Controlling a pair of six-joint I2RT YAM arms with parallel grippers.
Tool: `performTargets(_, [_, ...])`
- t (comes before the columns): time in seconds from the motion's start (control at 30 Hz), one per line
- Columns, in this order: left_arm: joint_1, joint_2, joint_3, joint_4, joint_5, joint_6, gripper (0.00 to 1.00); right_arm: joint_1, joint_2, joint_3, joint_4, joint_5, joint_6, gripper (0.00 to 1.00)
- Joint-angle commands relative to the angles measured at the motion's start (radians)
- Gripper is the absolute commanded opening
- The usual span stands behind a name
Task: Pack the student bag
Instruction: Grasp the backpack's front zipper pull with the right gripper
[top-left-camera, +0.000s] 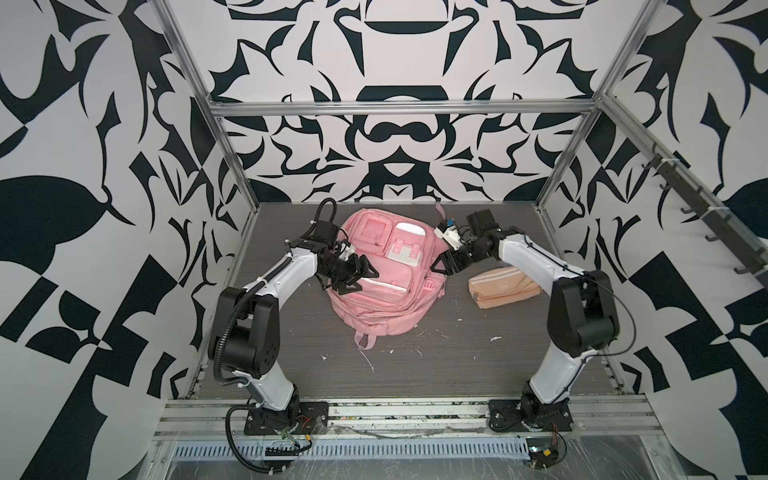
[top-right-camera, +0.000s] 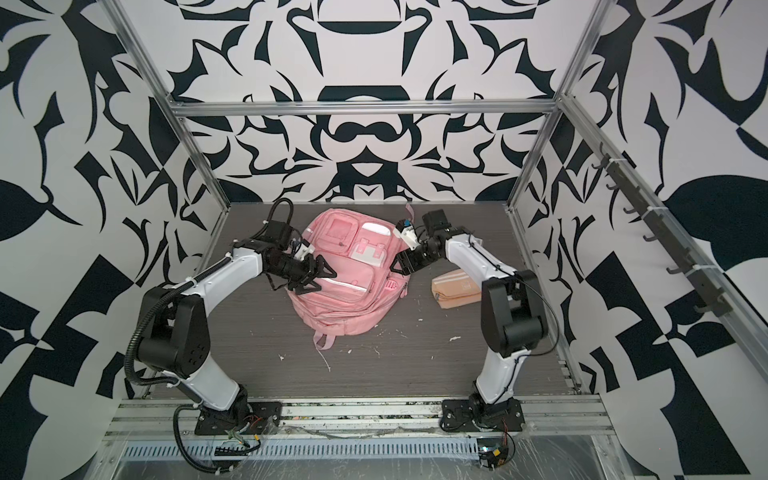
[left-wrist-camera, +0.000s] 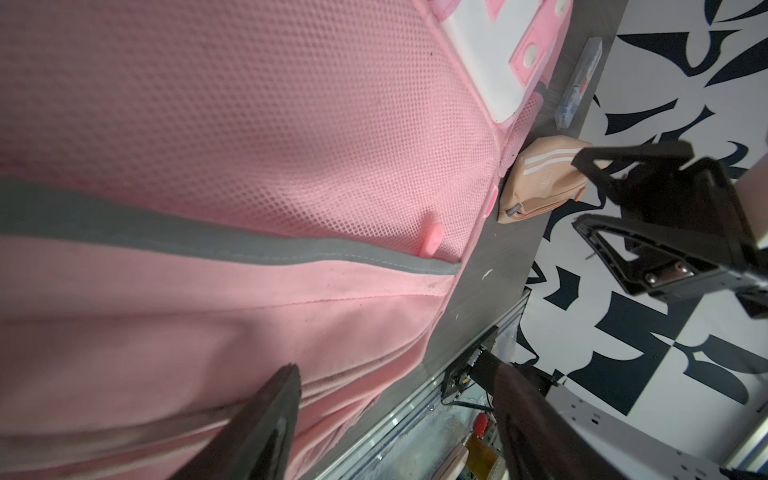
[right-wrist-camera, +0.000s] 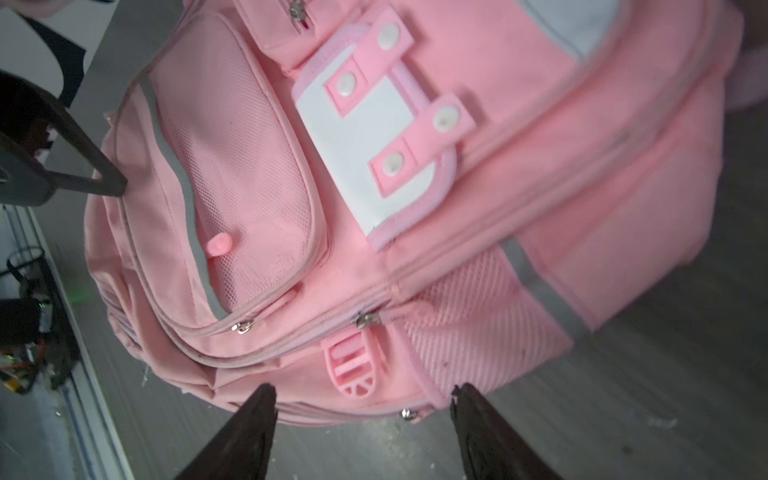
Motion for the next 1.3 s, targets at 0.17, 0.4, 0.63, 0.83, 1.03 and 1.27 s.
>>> performTargets(0.17, [0.003, 0.024, 0.02, -0.055, 0.047, -0.001, 0.8, 0.008, 0.127, 0.144, -0.164, -0.024, -0.218, 0.71])
performTargets(0.4, [0.003, 0.052, 0.048, -0.057, 0.039, -0.018, 0.82, 0.028, 0.203, 0.171, -0.117, -0.05, -0.246, 0.7])
performTargets(0.63, [0.003, 0.062, -0.001, -0.012, 0.045, -0.041, 0.82, 0.071, 0.266, 0.221, -0.124, -0.023, -0.245, 0.57])
performTargets(0.83, [0.005, 0.067, -0.038, 0.04, 0.054, -0.074, 0.82, 0.085, 0.253, 0.2, -0.146, 0.015, -0.256, 0.36])
performTargets(1.03, [0.005, 0.076, -0.072, 0.086, 0.051, -0.087, 0.83, 0.124, 0.135, 0.021, -0.082, 0.098, -0.246, 0.4])
performTargets(1.27, [0.005, 0.083, -0.114, 0.146, 0.073, -0.116, 0.83, 0.149, 0.138, -0.01, -0.057, 0.15, -0.228, 0.33])
